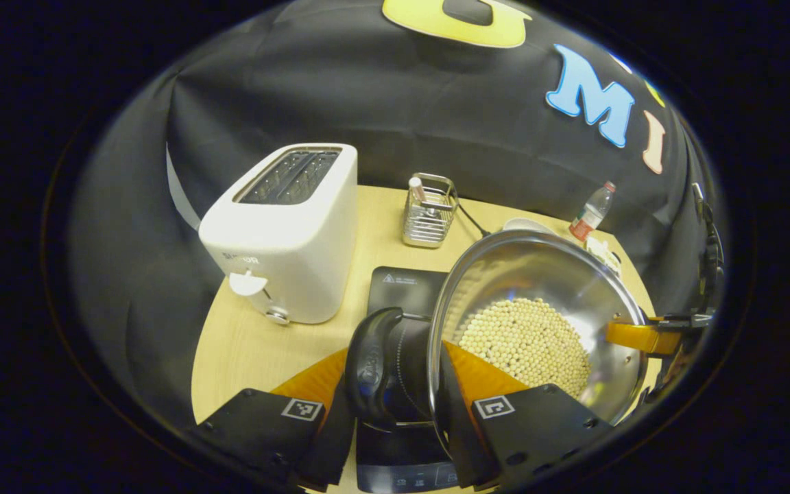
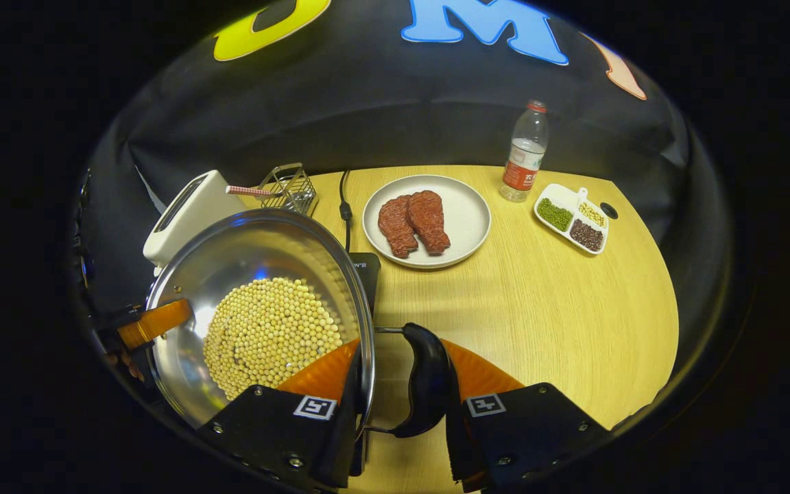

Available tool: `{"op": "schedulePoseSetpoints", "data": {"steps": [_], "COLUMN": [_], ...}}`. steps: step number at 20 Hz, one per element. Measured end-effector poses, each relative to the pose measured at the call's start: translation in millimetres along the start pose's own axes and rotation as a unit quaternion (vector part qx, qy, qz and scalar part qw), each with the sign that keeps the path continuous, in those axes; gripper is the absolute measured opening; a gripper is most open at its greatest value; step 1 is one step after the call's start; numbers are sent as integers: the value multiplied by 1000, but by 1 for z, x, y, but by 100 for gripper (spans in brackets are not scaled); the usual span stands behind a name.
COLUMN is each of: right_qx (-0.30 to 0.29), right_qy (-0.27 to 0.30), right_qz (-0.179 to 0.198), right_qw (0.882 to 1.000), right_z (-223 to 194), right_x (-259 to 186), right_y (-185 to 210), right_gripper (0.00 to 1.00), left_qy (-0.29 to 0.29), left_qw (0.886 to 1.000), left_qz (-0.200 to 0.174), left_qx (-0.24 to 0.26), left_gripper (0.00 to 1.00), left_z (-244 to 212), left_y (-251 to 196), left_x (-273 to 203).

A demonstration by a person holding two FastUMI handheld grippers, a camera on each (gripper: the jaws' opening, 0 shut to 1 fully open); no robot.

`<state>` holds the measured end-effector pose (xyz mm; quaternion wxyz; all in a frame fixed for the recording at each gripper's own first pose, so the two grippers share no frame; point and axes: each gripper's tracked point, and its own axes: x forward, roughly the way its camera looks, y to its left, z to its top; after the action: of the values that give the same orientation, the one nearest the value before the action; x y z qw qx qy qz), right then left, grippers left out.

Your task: First push the handle of the pot to place it horizontally, then grasp the pot with both hands and set it on the induction cooktop.

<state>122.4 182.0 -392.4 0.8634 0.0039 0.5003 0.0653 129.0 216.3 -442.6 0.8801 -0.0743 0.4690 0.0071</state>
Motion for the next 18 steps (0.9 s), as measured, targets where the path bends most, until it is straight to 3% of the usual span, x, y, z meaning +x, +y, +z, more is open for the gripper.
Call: {"op": "schedulePoseSetpoints", "data": {"steps": [1, 14, 15, 18], "right_qx": [0, 5, 6, 5], "right_qy": [2, 5, 5, 1], "right_qz": [0, 3, 2, -2], "right_qw": [1000, 1000, 1000, 1000], "right_z": [2, 8, 8, 8], "right_x": [3, 37, 38, 41], "right_y": [2, 13, 13, 13], "right_gripper": [54, 54, 54, 54], "left_qy": [1, -2, -1, 1], "left_qw": [1000, 1000, 1000, 1000], "left_qz": [1, 3, 1, -3], "left_qx": [-2, 5, 3, 0], "left_gripper": [66, 63, 69, 66], "left_z": [0, 10, 8, 6], "left_y": [2, 23, 22, 25], "left_x": [1, 34, 36, 40]}}
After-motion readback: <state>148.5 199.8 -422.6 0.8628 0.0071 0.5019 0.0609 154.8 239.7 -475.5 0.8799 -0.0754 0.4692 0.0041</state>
